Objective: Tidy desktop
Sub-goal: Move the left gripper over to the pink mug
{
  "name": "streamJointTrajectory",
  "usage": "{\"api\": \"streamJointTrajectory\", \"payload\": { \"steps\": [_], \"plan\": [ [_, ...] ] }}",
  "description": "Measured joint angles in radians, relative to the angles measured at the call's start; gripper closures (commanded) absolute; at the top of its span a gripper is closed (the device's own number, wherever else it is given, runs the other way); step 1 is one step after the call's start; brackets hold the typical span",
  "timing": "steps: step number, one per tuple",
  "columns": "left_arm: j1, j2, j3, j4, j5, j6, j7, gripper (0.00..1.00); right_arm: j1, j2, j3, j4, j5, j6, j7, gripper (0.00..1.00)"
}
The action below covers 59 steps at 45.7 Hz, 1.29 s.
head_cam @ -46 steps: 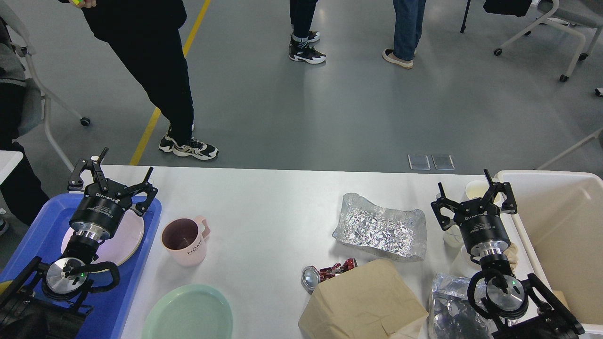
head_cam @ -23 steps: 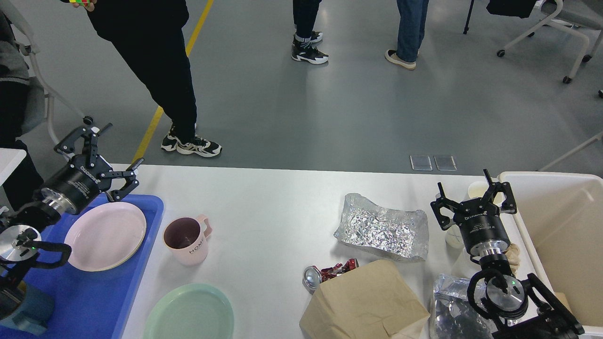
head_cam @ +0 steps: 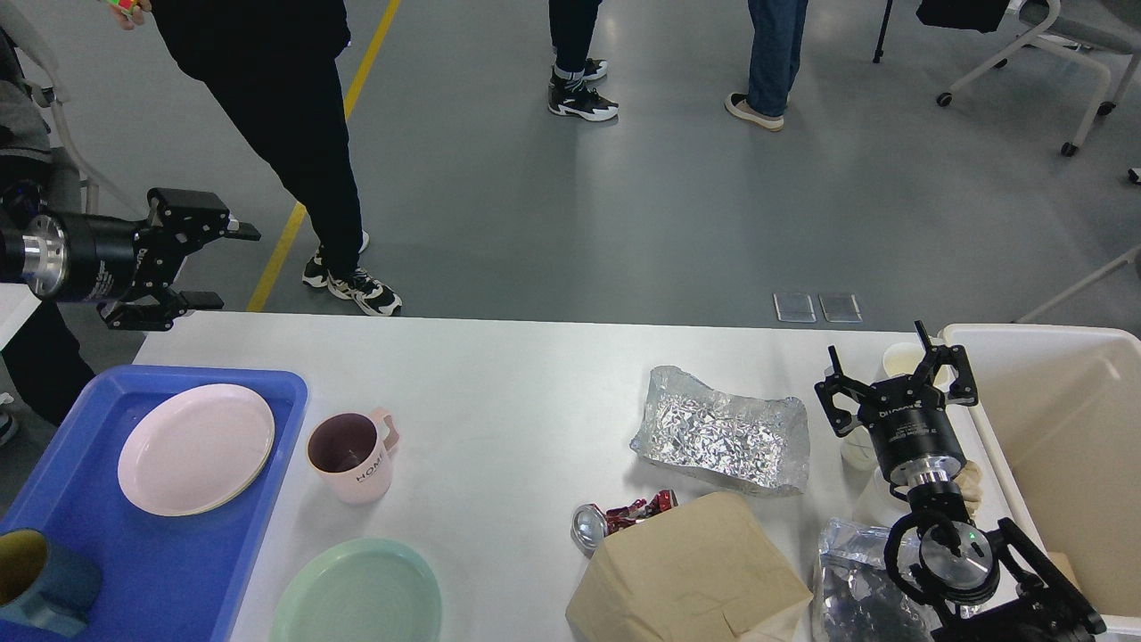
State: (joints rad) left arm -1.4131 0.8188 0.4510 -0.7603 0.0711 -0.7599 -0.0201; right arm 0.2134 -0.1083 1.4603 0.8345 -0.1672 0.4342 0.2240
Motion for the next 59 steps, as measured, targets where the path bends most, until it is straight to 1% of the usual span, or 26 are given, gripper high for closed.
{"api": "streamJointTrajectory", "payload": {
  "steps": [2, 5, 9, 12, 16, 21, 26, 31, 35, 41, 44, 48, 52, 59],
  "plan": [
    [-0.049, -0.014, 0.062, -0.003, 0.0, 0.0, 0.002, 0.04, 0.0, 0.0, 0.0, 0.0, 0.0, 0.0, 0.0, 0.0],
    [-0.136, -0.067, 0.187, -0.026, 0.001, 0.0, 0.003, 0.04, 0.0, -0.001, 0.0, 0.0, 0.0, 0.0, 0.0, 0.0],
    [-0.27, -0.159, 0.368, -0.1, 0.001, -0.001, 0.001, 0.04, 0.0, -0.001, 0.0, 0.001, 0.0, 0.0, 0.0, 0.0],
    [-0.371, -0.191, 0.464, -0.179, -0.003, -0.001, -0.006, 0.04, 0.0, -0.001, 0.0, 0.001, 0.0, 0.0, 0.0, 0.0],
    [-0.547, -0.209, 0.551, -0.32, -0.004, -0.003, 0.0, 0.04, 0.0, -0.001, 0.0, 0.001, 0.0, 0.0, 0.0, 0.0],
    [-0.67, -0.247, 0.597, -0.434, -0.001, -0.003, 0.002, 0.04, 0.001, -0.001, 0.0, 0.001, 0.0, 0.0, 0.0, 0.0],
    [-0.79, -0.332, 0.666, -0.493, -0.001, -0.021, -0.001, 0.04, 0.001, -0.001, 0.0, 0.0, 0.0, 0.0, 0.0, 0.0],
    [-0.903, -0.505, 0.827, -0.508, -0.021, -0.033, -0.012, 0.04, 0.0, -0.001, 0.0, 0.0, 0.0, 0.0, 0.0, 0.0],
    [-0.941, -0.595, 0.909, -0.511, -0.064, -0.045, -0.012, 0.04, 0.0, -0.001, 0.0, 0.0, 0.0, 0.0, 0.0, 0.0],
    [-0.966, -0.668, 0.986, -0.522, -0.137, -0.077, -0.01, 0.04, 0.0, 0.0, 0.0, 0.0, 0.0, 0.0, 0.0, 0.0],
    [-0.995, -0.709, 1.017, -0.562, -0.176, -0.088, -0.01, 0.04, 0.0, 0.0, 0.0, 0.0, 0.0, -0.001, 0.0, 0.0],
    [-1.057, -0.764, 1.038, -0.643, -0.226, -0.092, -0.01, 0.04, 0.001, 0.0, 0.0, 0.0, 0.0, -0.001, 0.0, 0.0],
    [-1.102, -0.78, 1.044, -0.721, -0.267, -0.091, -0.01, 0.04, 0.001, 0.0, 0.0, 0.0, 0.0, -0.001, 0.0, 0.0],
    [-1.127, -0.768, 1.095, -0.806, -0.345, -0.079, -0.01, 0.04, 0.0, -0.001, 0.0, 0.0, 0.0, -0.001, 0.0, 0.0]
  ]
}}
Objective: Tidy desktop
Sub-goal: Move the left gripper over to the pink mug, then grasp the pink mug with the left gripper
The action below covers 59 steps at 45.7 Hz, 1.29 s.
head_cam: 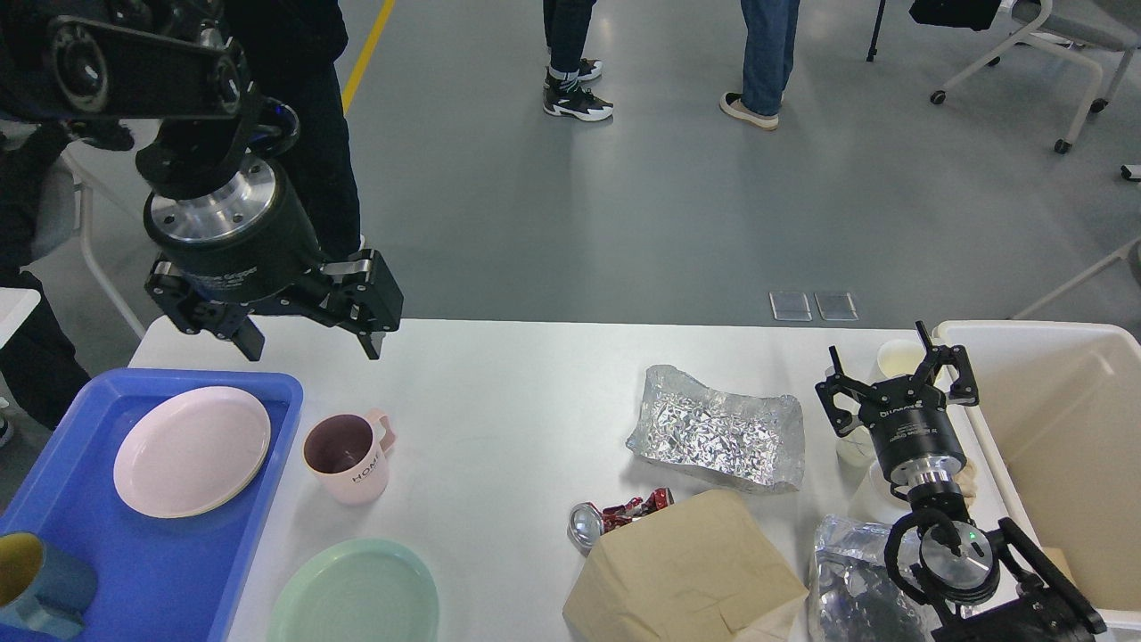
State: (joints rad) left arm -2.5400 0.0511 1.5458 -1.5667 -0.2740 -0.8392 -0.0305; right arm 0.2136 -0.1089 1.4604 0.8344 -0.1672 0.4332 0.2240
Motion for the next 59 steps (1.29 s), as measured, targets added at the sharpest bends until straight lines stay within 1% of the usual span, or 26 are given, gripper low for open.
{"api": "streamJointTrajectory", "payload": {
  "steps": [6, 11, 20, 23, 26, 31, 38, 43, 50, 55, 59],
  "plan": [
    [-0.016, 0.056, 0.045, -0.03, -0.016, 0.041, -0.001, 0.04, 0.0, 0.0, 0.0, 0.0, 0.0, 0.0, 0.0, 0.0],
    [-0.012, 0.114, 0.064, -0.032, -0.013, 0.049, -0.002, 0.04, 0.0, 0.0, 0.0, 0.0, 0.0, 0.0, 0.0, 0.0],
    [0.014, 0.151, 0.088, -0.026, -0.012, 0.061, -0.004, 0.04, 0.0, 0.0, 0.0, 0.0, 0.0, 0.001, 0.0, 0.0],
    [0.044, 0.158, 0.083, -0.025, -0.012, 0.068, -0.002, 0.07, 0.0, 0.0, 0.0, 0.0, 0.0, 0.001, 0.0, 0.0],
    [0.098, 0.167, 0.066, -0.025, -0.007, 0.092, 0.007, 0.07, 0.0, 0.0, 0.0, 0.0, 0.0, 0.001, 0.0, 0.0],
    [0.208, 0.209, 0.027, -0.021, 0.02, 0.158, 0.014, 0.06, 0.0, 0.0, 0.0, 0.0, 0.0, 0.001, 0.0, 0.0],
    [0.403, 0.32, -0.053, 0.035, 0.048, 0.241, 0.014, 0.06, 0.0, 0.0, 0.0, 0.0, 0.0, 0.001, 0.0, 0.0],
    [0.53, 0.355, -0.099, 0.054, 0.059, 0.286, 0.014, 0.06, 0.0, 0.0, 0.0, 0.0, 0.0, 0.001, 0.0, 0.0],
    [0.633, 0.375, -0.114, 0.058, 0.067, 0.396, 0.015, 0.06, 0.0, 0.0, 0.0, 0.0, 0.0, 0.001, 0.0, 0.0],
    [0.704, 0.417, -0.149, 0.063, 0.083, 0.471, 0.013, 0.06, 0.0, 0.0, 0.0, 0.0, 0.0, 0.001, 0.0, 0.0],
    [0.763, 0.439, -0.195, 0.084, 0.117, 0.491, 0.013, 0.06, 0.0, 0.0, 0.0, 0.0, 0.0, 0.001, 0.0, 0.0]
  ]
}}
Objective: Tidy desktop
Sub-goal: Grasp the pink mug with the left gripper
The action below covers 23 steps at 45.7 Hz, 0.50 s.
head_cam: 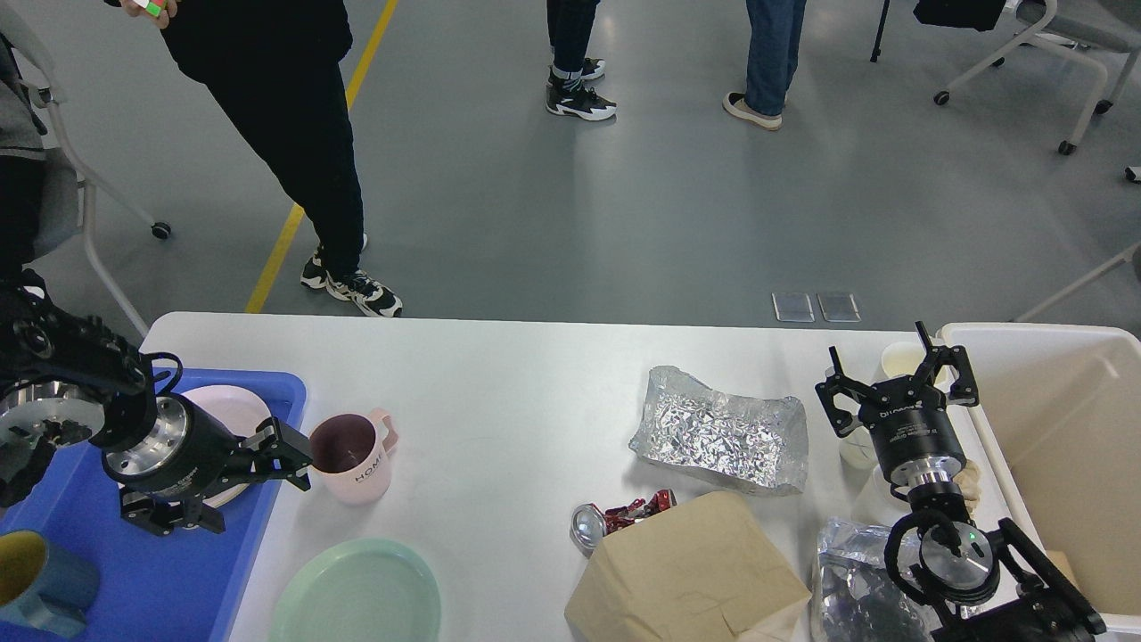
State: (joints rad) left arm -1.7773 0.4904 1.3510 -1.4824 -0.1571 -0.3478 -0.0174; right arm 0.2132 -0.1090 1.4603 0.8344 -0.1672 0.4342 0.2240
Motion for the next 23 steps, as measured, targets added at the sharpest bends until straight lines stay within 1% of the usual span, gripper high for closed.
{"api": "streamJointTrajectory", "payload": {
  "steps": [6, 13, 20, 23],
  "plan": [
    [0.046, -0.006, -0.03, 0.029, 0.031, 0.014, -0.001, 0.07, 0.0, 0.0, 0.0, 0.0, 0.0, 0.0, 0.0, 0.0],
    [0.097, -0.01, -0.061, 0.099, 0.022, 0.041, -0.015, 0.07, 0.0, 0.0, 0.0, 0.0, 0.0, 0.0, 0.0, 0.0],
    [0.103, -0.004, -0.084, 0.147, -0.073, 0.057, -0.016, 0.07, 0.0, 0.0, 0.0, 0.0, 0.0, 0.0, 0.0, 0.0],
    [0.115, -0.009, -0.084, 0.173, -0.134, 0.076, -0.013, 0.07, 0.0, 0.0, 0.0, 0.0, 0.0, 0.0, 0.0, 0.0]
  ]
}}
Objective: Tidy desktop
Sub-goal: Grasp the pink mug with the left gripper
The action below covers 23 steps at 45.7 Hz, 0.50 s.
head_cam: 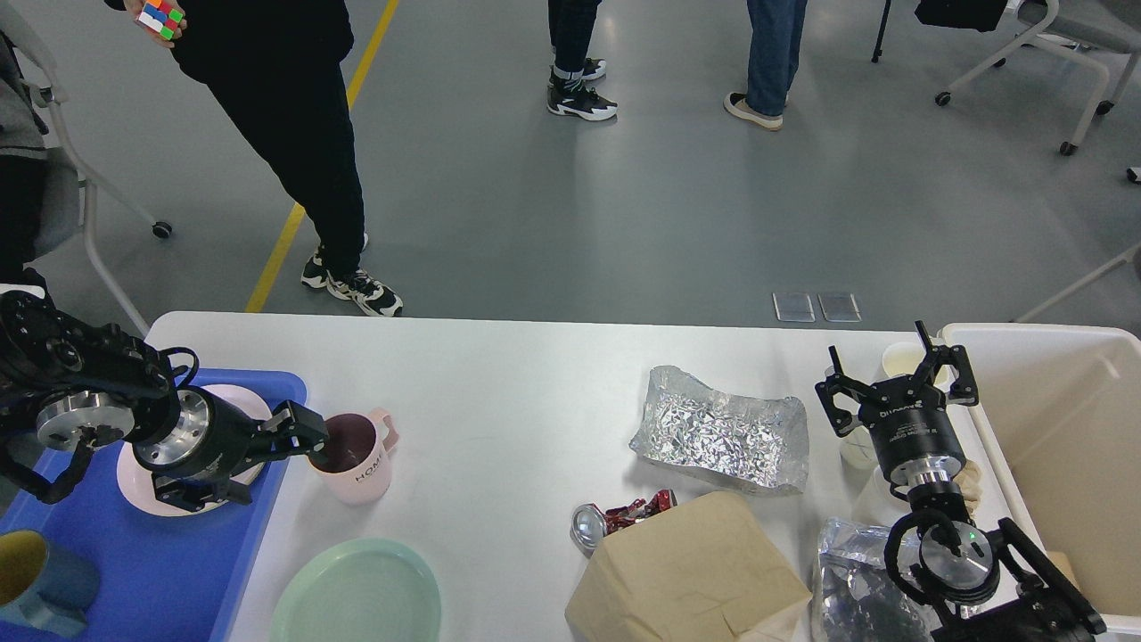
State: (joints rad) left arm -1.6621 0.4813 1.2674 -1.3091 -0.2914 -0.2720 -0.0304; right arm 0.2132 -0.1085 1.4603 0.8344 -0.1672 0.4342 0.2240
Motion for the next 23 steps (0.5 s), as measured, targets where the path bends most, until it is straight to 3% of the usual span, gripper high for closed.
{"api": "streamJointTrajectory", "payload": {
  "steps": [10, 23],
  "plan": [
    [0.1, -0.005, -0.023, 0.051, -0.107, 0.102, 0.004, 0.07, 0.0, 0.0, 0.0, 0.0, 0.0, 0.0, 0.0, 0.0],
    [0.222, -0.039, -0.111, 0.171, -0.108, 0.113, 0.004, 0.04, 0.0, 0.0, 0.0, 0.0, 0.0, 0.0, 0.0, 0.0]
  ]
}}
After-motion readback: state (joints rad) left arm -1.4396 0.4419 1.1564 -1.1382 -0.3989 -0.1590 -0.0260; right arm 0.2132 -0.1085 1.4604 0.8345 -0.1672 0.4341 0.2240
